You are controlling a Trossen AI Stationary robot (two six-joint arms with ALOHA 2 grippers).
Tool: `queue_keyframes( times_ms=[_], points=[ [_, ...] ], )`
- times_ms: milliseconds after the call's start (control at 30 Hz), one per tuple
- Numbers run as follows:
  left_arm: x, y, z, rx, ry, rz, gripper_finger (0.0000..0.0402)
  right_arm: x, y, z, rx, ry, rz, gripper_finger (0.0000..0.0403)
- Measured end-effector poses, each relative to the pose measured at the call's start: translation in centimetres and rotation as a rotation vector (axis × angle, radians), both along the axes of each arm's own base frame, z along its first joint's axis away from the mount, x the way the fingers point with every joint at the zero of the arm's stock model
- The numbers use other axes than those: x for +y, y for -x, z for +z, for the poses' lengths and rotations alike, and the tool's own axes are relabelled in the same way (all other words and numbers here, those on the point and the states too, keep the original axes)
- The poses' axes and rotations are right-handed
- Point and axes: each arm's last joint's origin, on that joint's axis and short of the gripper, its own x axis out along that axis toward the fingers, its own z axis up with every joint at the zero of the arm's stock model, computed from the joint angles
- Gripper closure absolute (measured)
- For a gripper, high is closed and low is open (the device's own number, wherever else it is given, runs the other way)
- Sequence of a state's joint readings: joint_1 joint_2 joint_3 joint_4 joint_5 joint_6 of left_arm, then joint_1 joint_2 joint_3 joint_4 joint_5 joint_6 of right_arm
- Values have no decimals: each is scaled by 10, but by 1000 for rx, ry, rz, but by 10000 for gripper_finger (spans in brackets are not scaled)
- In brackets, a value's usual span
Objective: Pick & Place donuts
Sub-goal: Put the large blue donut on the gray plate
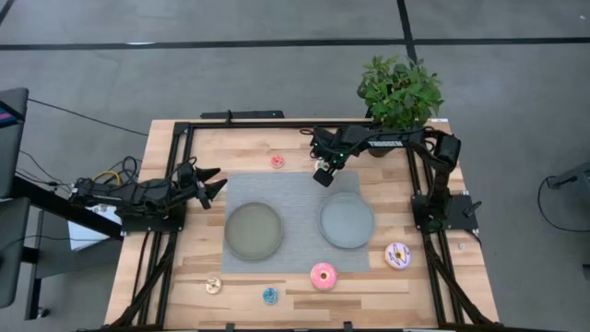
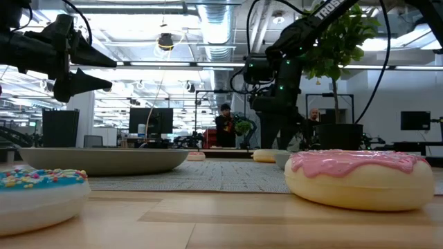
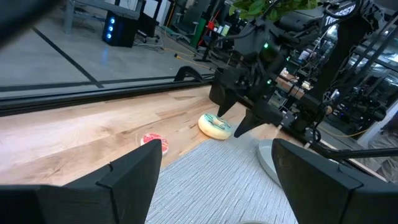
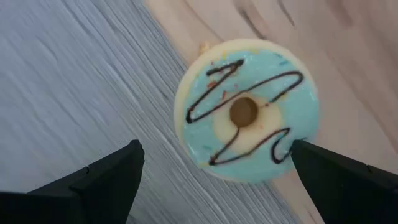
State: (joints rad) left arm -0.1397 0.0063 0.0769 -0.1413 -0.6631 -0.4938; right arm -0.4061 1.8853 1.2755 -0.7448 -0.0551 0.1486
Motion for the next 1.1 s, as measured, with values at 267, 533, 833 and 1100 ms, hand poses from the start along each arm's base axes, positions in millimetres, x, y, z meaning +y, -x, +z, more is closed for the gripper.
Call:
queue_keyframes(
  times_ms=[267, 533, 833, 1100],
  points=[
    [0, 0, 0, 1, -1, 6, 104, 1, -5, 12, -19, 11, 17, 9],
    [0, 0, 0, 2, -1, 6, 104, 13, -16, 17, -48, 41, 129, 10],
    [0, 0, 0, 1, -1, 6, 104, 9, -16, 16, -55, 53, 132, 10],
    [0, 0, 0, -2, 6, 6, 104, 4, -17, -2, -3, 4, 87, 10]
  ],
)
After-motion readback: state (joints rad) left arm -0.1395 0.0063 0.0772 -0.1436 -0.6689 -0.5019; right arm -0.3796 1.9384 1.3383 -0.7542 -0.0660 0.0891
